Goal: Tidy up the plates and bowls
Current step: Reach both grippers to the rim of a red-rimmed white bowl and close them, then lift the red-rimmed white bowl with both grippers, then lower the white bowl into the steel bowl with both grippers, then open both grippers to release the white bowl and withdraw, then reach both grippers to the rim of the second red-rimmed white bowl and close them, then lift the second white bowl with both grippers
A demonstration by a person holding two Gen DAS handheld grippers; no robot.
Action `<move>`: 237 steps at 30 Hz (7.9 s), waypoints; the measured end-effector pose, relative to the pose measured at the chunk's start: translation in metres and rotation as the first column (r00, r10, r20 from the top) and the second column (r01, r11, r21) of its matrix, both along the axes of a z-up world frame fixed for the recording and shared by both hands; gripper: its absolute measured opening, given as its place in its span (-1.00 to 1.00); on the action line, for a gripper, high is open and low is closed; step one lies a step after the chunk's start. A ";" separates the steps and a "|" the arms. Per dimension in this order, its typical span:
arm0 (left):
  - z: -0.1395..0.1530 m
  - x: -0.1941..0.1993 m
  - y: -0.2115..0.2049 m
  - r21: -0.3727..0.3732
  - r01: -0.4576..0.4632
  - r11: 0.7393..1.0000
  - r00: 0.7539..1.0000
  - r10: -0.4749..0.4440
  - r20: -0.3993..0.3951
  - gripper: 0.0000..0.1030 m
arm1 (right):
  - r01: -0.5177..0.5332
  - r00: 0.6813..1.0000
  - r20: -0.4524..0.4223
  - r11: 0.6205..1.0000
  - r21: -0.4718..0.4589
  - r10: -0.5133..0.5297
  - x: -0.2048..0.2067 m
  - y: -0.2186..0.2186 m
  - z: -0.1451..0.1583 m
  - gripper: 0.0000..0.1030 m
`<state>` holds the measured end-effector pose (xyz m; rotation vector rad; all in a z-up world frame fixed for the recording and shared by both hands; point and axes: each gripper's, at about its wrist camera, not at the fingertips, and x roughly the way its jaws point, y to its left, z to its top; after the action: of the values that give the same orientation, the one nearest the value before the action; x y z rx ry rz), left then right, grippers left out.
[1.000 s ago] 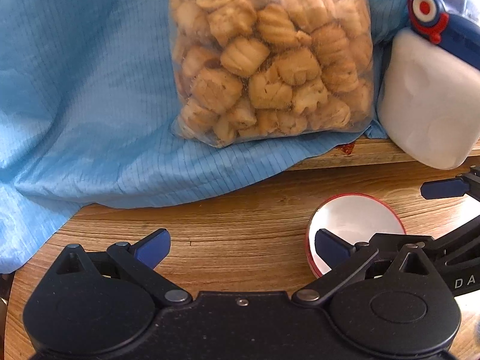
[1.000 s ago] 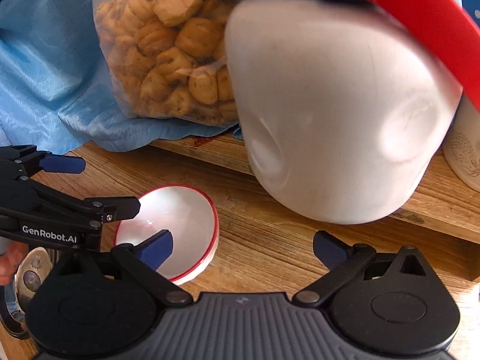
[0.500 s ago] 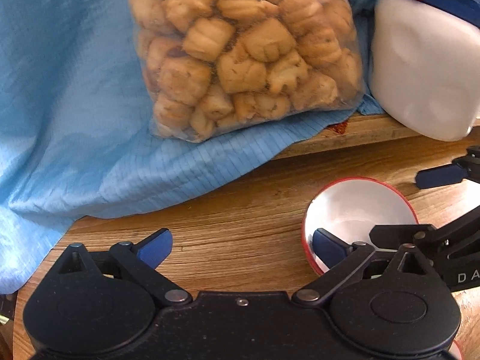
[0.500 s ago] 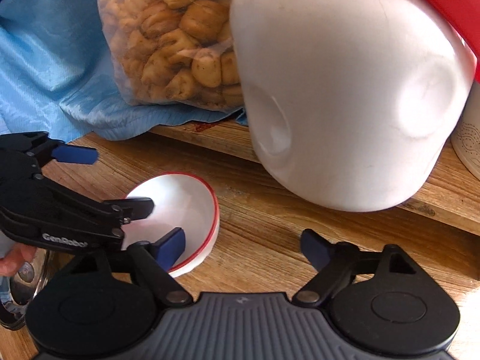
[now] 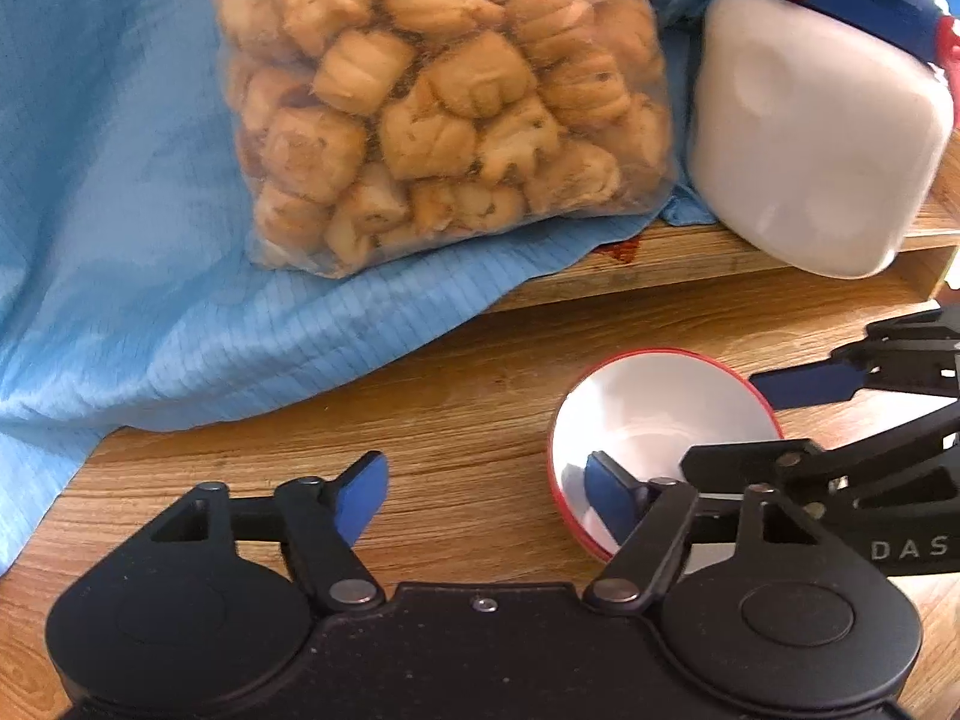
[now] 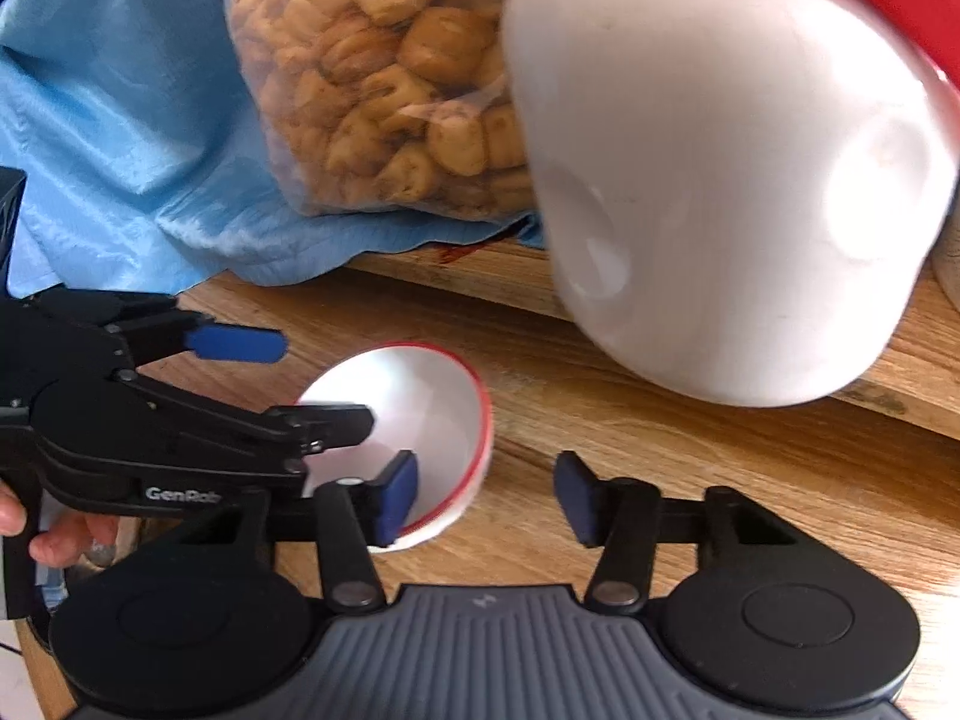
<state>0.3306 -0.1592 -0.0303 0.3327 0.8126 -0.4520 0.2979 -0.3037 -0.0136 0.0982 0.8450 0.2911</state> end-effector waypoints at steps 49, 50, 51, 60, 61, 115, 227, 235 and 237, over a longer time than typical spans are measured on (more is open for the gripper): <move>0.096 -0.104 0.021 -0.242 0.122 0.963 0.993 -0.118 0.030 -0.80 | 0.070 0.993 0.096 0.997 -0.024 -0.068 -0.106 -0.001 0.080 -0.77; 0.096 -0.107 0.022 -0.249 0.124 0.960 0.992 -0.121 0.027 -0.80 | 0.073 0.993 0.099 0.997 -0.028 -0.069 -0.111 -0.002 0.082 -0.77; 0.097 -0.111 0.023 -0.256 0.125 0.959 0.992 -0.123 0.025 -0.80 | 0.075 0.992 0.103 0.997 -0.034 -0.071 -0.116 -0.001 0.083 -0.77; 0.111 -0.149 0.033 -0.291 0.154 0.944 0.988 -0.145 0.054 -0.80 | 0.085 0.987 0.145 0.994 -0.075 -0.074 -0.162 0.008 0.103 -0.77; 0.112 -0.154 0.035 -0.294 0.158 0.943 0.987 -0.148 0.056 -0.80 | 0.084 0.986 0.148 0.993 -0.081 -0.072 -0.168 0.009 0.104 -0.77; 0.044 -0.165 0.020 -0.257 0.119 0.959 0.945 -0.189 -0.266 -0.64 | 0.001 0.996 -0.085 0.997 -0.073 -0.008 -0.182 -0.007 0.051 -0.70; 0.022 -0.080 -0.015 -0.088 0.239 0.967 0.949 -0.252 -0.188 -0.49 | 0.058 0.983 -0.177 0.997 0.041 -0.050 -0.085 -0.031 0.013 -0.12; 0.021 -0.080 -0.013 -0.106 0.231 0.967 0.951 -0.248 -0.186 -0.59 | 0.050 0.981 -0.190 0.995 0.085 -0.033 -0.086 -0.028 0.010 -0.42; 0.022 -0.081 -0.013 -0.112 0.227 0.967 0.953 -0.244 -0.180 -0.61 | 0.043 0.981 -0.190 0.995 0.091 -0.025 -0.086 -0.025 0.009 -0.52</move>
<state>0.2499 -0.1717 -0.0086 0.3059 0.9425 -0.7520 0.2116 -0.3290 -0.0044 0.2312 1.0173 0.2925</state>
